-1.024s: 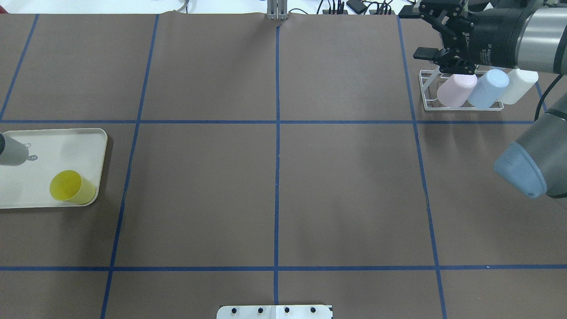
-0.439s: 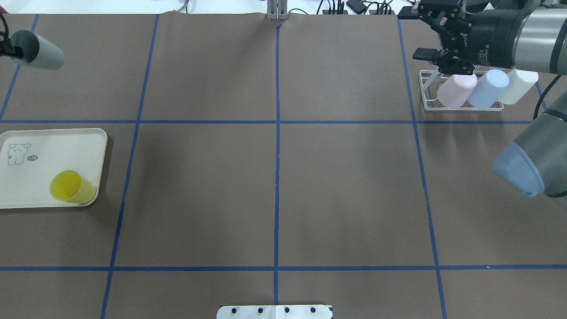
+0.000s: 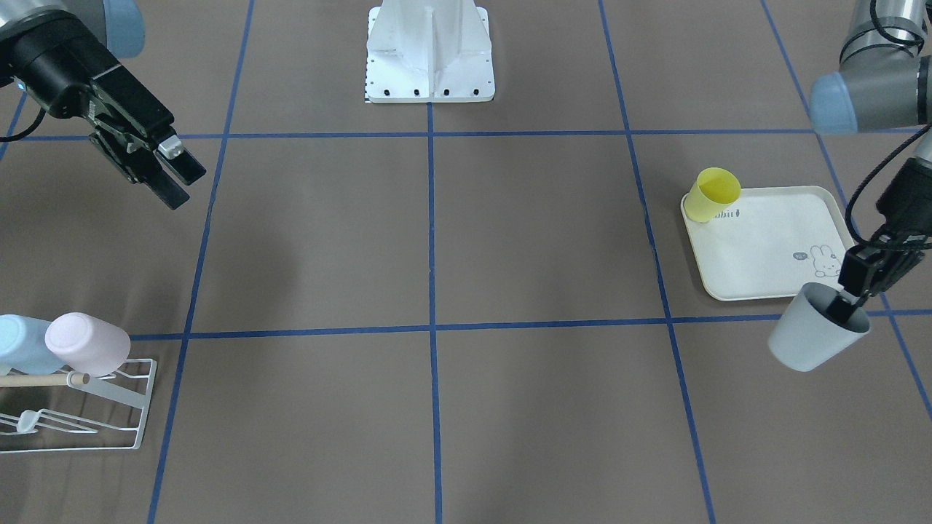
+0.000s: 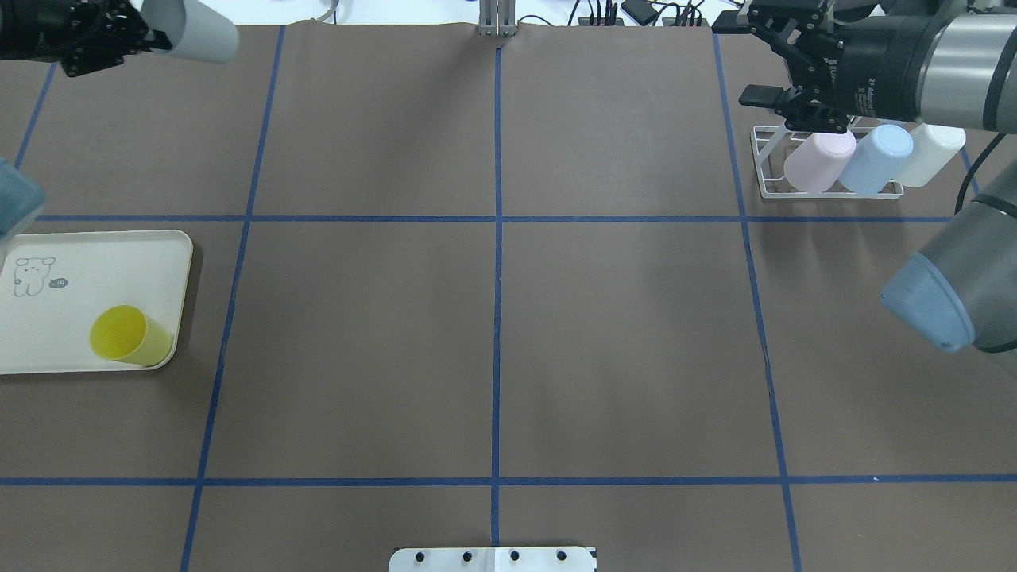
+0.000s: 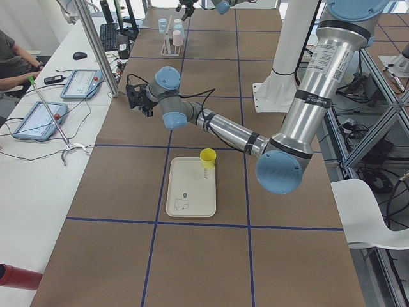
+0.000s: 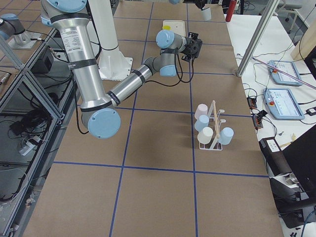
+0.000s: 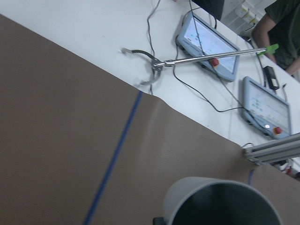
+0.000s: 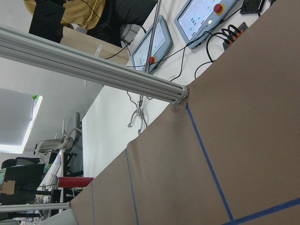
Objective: Transfer IKEA cup to right arm and place on rack
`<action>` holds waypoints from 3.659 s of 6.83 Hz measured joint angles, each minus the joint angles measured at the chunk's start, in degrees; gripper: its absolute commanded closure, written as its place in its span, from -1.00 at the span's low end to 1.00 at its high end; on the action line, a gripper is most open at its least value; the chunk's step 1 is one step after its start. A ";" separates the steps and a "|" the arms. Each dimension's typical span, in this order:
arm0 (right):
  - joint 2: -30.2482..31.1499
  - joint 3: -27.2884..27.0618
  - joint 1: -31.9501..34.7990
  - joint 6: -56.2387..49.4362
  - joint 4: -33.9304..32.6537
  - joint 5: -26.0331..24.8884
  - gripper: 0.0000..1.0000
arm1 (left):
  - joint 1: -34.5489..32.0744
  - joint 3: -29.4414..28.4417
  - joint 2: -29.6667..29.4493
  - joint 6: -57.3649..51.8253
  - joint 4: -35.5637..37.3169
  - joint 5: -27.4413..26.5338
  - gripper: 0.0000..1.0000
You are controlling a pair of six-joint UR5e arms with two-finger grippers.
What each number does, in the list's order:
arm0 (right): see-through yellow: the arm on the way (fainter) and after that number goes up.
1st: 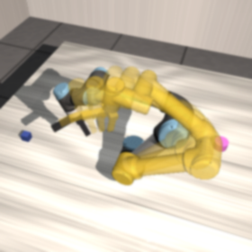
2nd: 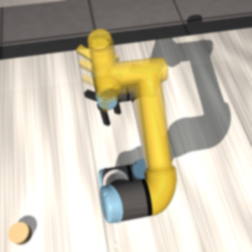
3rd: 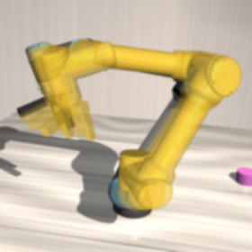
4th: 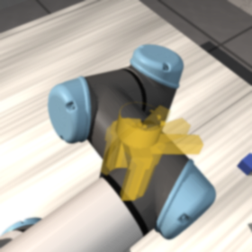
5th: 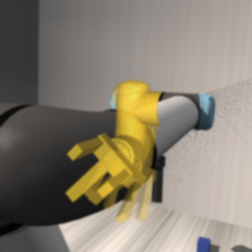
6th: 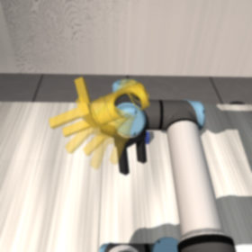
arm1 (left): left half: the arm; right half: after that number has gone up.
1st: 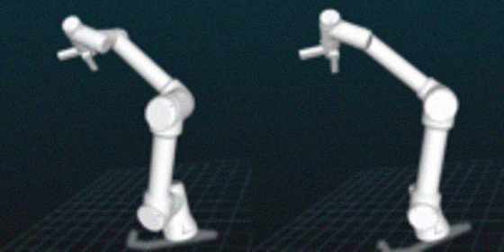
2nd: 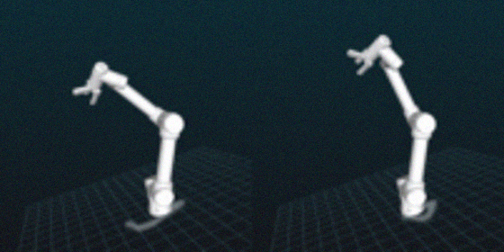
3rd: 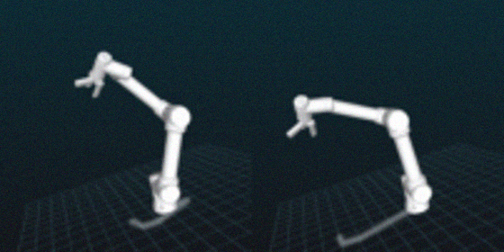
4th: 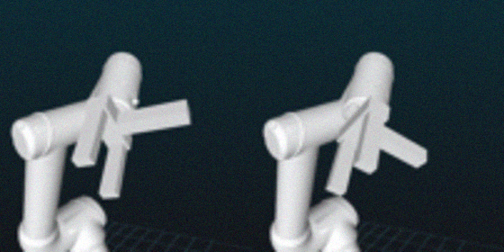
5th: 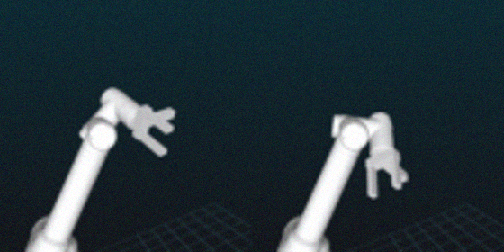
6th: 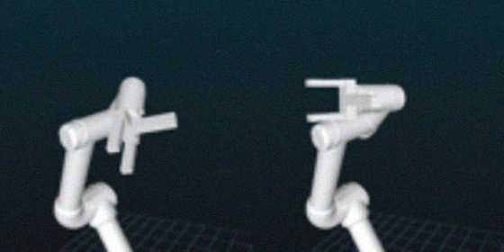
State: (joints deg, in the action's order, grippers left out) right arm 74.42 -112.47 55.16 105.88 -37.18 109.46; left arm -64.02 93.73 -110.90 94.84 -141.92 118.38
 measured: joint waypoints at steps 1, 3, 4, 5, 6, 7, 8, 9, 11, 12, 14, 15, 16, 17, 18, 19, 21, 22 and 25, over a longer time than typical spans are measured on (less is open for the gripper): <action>-0.12 0.03 -0.13 0.02 0.00 -0.07 -1.00 | 3.17 -0.12 -2.55 11.29 -5.30 -2.30 1.00; -1.23 0.17 -1.92 0.38 -0.02 -2.26 -1.00 | 9.78 0.25 -7.75 32.06 -13.59 -9.94 1.00; -2.46 0.20 -4.23 2.14 -0.04 -5.70 -1.00 | 13.82 0.32 -9.44 40.41 -17.71 -15.66 1.00; -3.98 0.22 -7.09 5.19 0.00 -10.38 -1.00 | 18.42 0.20 -10.52 46.30 -21.67 -22.37 1.00; -5.47 0.32 -9.52 8.25 0.61 -14.48 -1.00 | 21.85 -0.07 -11.27 50.78 -24.95 -27.98 1.00; -6.53 0.93 -11.06 11.35 3.25 -17.38 -1.00 | 23.42 -0.80 -11.88 54.99 -27.58 -31.38 1.00; -6.97 2.71 -12.27 14.10 8.34 -19.82 -1.00 | 24.01 -2.22 -12.93 58.21 -29.51 -32.87 1.00; -7.14 4.93 -13.60 15.75 13.38 -21.93 -1.00 | 24.56 -3.49 -14.32 60.22 -30.56 -33.42 1.00; -7.28 6.71 -15.06 16.51 16.93 -23.69 -1.00 | 26.51 -4.29 -16.51 61.90 -31.03 -34.76 1.00; -7.35 6.85 -15.26 16.60 17.25 -23.86 -1.00 | 27.39 -4.60 -17.24 62.06 -30.97 -35.44 1.00; -7.87 6.89 -15.33 16.58 17.39 -23.95 -1.00 | 28.36 -5.85 -18.75 62.07 -30.65 -35.88 1.00; -8.23 6.88 -15.38 16.57 17.40 -24.02 -1.00 | 28.78 -6.19 -19.26 62.07 -30.51 -35.94 1.00; -8.41 6.88 -15.49 16.56 17.38 -24.21 -1.00 | 29.28 -6.31 -19.60 62.11 -30.43 -36.02 1.00; -8.46 6.93 -15.64 16.49 17.32 -24.47 -1.00 | 29.81 -6.33 -19.88 62.15 -30.40 -36.45 1.00; -8.49 6.96 -15.73 16.37 17.20 -24.59 -1.00 | 30.56 -6.31 -20.14 62.19 -30.41 -37.33 1.00; -8.49 6.99 -15.76 16.32 17.05 -24.78 -1.00 | 31.45 -6.29 -20.32 62.22 -30.42 -38.09 1.00; -8.50 6.99 -15.78 16.29 16.97 -25.38 -1.00 | 33.13 -6.28 -20.70 62.22 -30.43 -39.84 1.00; -8.50 7.00 -15.79 16.29 16.94 -25.48 -0.99 | 33.88 -6.28 -21.15 62.22 -30.43 -40.62 1.00; -8.50 7.03 -15.85 16.29 16.80 -25.60 -0.99 | 35.10 -6.21 -21.60 62.23 -30.43 -41.40 1.00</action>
State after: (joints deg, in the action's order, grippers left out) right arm 65.92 -105.44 39.32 122.17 -20.38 83.86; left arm -28.91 87.53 -132.50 157.06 -172.35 76.98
